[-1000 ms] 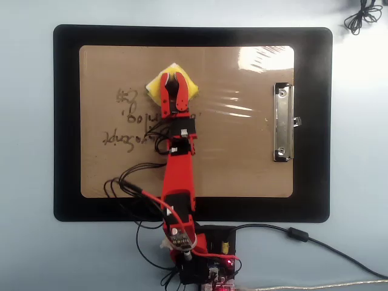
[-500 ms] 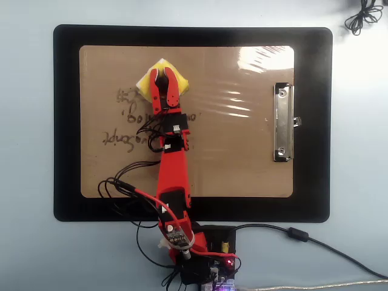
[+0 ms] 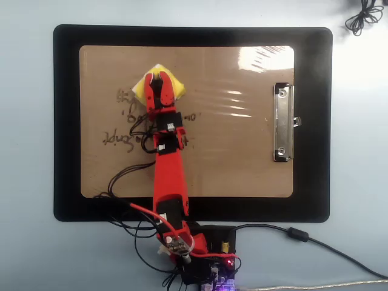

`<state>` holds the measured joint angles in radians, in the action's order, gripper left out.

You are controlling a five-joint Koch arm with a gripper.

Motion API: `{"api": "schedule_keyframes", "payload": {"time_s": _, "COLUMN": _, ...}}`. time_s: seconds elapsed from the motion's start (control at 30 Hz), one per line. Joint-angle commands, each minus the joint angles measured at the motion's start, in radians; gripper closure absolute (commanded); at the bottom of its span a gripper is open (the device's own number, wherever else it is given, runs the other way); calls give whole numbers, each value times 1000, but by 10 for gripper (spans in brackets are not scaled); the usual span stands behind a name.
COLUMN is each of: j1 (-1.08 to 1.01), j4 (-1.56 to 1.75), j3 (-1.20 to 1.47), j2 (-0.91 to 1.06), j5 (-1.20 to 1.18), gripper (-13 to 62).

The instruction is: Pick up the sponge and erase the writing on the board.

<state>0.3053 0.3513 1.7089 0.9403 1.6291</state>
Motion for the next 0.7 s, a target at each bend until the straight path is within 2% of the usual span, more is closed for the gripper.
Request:
{"api": "schedule_keyframes", "payload": {"time_s": 0.0, "j1": 17, "j4": -120, "j3": 64, "j2": 49, "j5": -2, "gripper": 573}}
{"api": "schedule_keyframes", "payload": {"time_s": 0.1, "j1": 43, "j4": -178, "j3": 279, "j2": 291, "j5": 3, "gripper": 573}}
{"api": "schedule_keyframes", "payload": {"time_s": 0.17, "j1": 52, "j4": -179, "j3": 370, "j2": 368, "j5": 5, "gripper": 573}}
{"api": "schedule_keyframes", "payload": {"time_s": 0.27, "j1": 57, "j4": -167, "j3": 305, "j2": 276, "j5": 5, "gripper": 573}}
{"api": "schedule_keyframes", "payload": {"time_s": 0.37, "j1": 48, "j4": -169, "j3": 32, "j2": 28, "j5": -2, "gripper": 573}}
{"api": "schedule_keyframes", "payload": {"time_s": 0.43, "j1": 54, "j4": -172, "j3": -63, "j2": -28, "j5": -2, "gripper": 573}}
{"api": "schedule_keyframes", "payload": {"time_s": 0.5, "j1": 54, "j4": -179, "j3": 14, "j2": 29, "j5": 0, "gripper": 573}}
{"api": "schedule_keyframes", "payload": {"time_s": 0.6, "j1": 61, "j4": -179, "j3": 270, "j2": 275, "j5": -2, "gripper": 573}}
{"api": "schedule_keyframes", "payload": {"time_s": 0.67, "j1": 64, "j4": -179, "j3": 383, "j2": 339, "j5": -2, "gripper": 573}}
